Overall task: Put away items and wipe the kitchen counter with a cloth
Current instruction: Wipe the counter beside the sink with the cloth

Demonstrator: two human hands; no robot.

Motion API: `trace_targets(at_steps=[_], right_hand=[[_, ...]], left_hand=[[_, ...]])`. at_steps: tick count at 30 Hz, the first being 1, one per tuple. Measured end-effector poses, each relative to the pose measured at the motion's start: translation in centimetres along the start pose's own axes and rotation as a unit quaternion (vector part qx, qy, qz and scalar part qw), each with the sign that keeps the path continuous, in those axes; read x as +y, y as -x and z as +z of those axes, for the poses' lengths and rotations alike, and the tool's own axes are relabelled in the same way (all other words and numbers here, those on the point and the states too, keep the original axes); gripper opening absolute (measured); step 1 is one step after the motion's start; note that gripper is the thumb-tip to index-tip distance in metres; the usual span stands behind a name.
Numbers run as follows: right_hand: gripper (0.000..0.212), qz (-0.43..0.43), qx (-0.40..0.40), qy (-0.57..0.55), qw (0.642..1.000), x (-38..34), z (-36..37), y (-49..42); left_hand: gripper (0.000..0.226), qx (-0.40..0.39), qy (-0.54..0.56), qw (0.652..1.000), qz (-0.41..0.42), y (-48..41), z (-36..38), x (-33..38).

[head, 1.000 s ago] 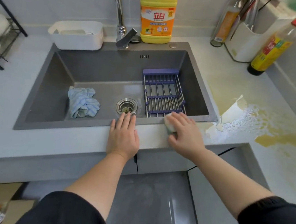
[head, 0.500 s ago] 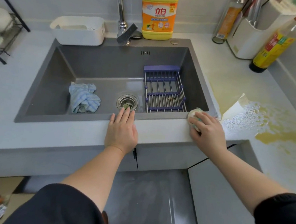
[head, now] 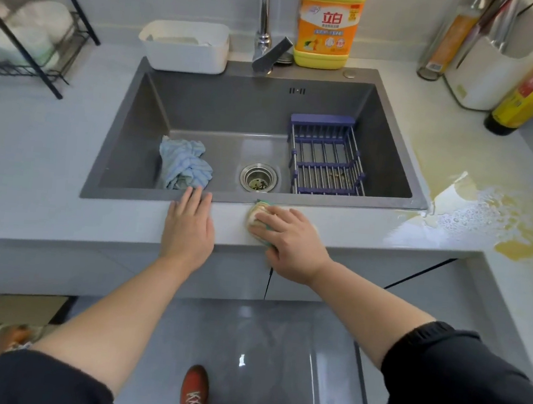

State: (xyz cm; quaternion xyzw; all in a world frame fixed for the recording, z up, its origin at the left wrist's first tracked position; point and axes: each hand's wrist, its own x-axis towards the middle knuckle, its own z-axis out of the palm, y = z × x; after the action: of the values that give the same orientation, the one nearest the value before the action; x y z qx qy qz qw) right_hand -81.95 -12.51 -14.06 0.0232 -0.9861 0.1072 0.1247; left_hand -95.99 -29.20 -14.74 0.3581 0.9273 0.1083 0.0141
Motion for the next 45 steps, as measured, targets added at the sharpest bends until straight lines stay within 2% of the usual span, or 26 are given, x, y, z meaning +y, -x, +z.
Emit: trace_targets(at_steps=[2, 3, 6, 8, 10, 13, 16, 22, 25, 28, 30, 34, 37, 39, 41, 43, 45], right_hand=[[0.048, -0.002, 0.001, 0.012, 1.0, 2.5, -1.2, 2.4], [0.047, 0.024, 0.016, 0.024, 0.999, 4.3, -2.0, 4.0], [0.047, 0.161, 0.037, 0.052, 0.985, 9.1, -4.3, 8.6], [0.049, 0.225, 0.031, 0.056, 0.972, 9.7, -4.6, 8.9], [0.05, 0.24, 0.04, 0.048, 0.969, 8.0, -4.3, 7.3], [0.048, 0.198, 0.019, 0.024, 0.98, 5.8, -3.5, 5.5], [0.046, 0.17, 0.01, 0.029, 0.985, 7.9, -3.9, 6.6], [0.045, 0.256, 0.062, 0.051, 0.963, 14.9, -7.0, 12.7], [0.048, 0.343, 0.101, 0.053, 0.932, 17.7, -8.0, 15.1], [0.048, 0.413, 0.126, 0.048, 0.901, 17.7, -7.7, 14.8], [0.046, 0.388, 0.128, 0.053, 0.911, 15.6, -6.7, 13.3], [0.039, 0.273, 0.091, 0.023, 0.957, 11.9, -5.2, 10.4], [0.039, 0.19, 0.062, 0.033, 0.979, 13.7, -6.0, 11.6], [0.04, 0.216, 0.071, 0.051, 0.973, 16.3, -7.2, 14.0], [0.04, 0.313, 0.105, 0.05, 0.943, 18.7, -8.6, 16.6], [0.037, 0.383, 0.097, 0.05, 0.917, 19.6, -9.6, 17.9], [0.034, 0.394, 0.094, 0.06, 0.912, 19.5, -9.8, 17.6]], left_hand=[[0.05, -0.017, 0.004, 1.0, 0.011, 0.0, 0.1, 0.7], [0.051, -0.026, 0.005, 0.999, 0.02, -0.2, 0.1, 1.3], [0.054, -0.05, 0.0, 0.998, 0.041, -0.5, 0.4, 3.6], [0.055, -0.057, -0.011, 0.997, 0.043, -0.8, 0.9, 5.4], [0.056, -0.061, -0.015, 0.996, 0.058, -1.2, 1.4, 7.7], [0.056, -0.066, -0.025, 0.995, 0.065, -1.9, 2.2, 10.8], [0.056, -0.071, -0.034, 0.996, 0.037, -2.8, 2.6, 12.9], [0.059, -0.1, -0.029, 0.99, 0.096, -4.3, 3.9, 21.5], [0.058, -0.082, -0.042, 0.991, 0.093, -4.3, 4.8, 23.0], [0.058, -0.069, -0.047, 0.992, 0.094, -4.4, 5.0, 22.9], [0.057, -0.064, -0.045, 0.993, 0.094, -4.4, 5.2, 23.1], [0.063, -0.05, -0.033, 0.995, 0.081, -4.5, 5.4, 23.3], [0.064, -0.045, -0.034, 0.995, 0.084, -4.3, 5.3, 23.2], [0.059, -0.043, -0.038, 0.995, 0.087, -4.2, 5.3, 22.9], [0.055, -0.046, -0.036, 0.994, 0.09, -4.1, 5.2, 22.9], [0.055, -0.049, -0.033, 0.994, 0.092, -4.2, 5.1, 23.1], [0.056, -0.052, -0.034, 0.994, 0.093, -4.3, 5.1, 23.2]])
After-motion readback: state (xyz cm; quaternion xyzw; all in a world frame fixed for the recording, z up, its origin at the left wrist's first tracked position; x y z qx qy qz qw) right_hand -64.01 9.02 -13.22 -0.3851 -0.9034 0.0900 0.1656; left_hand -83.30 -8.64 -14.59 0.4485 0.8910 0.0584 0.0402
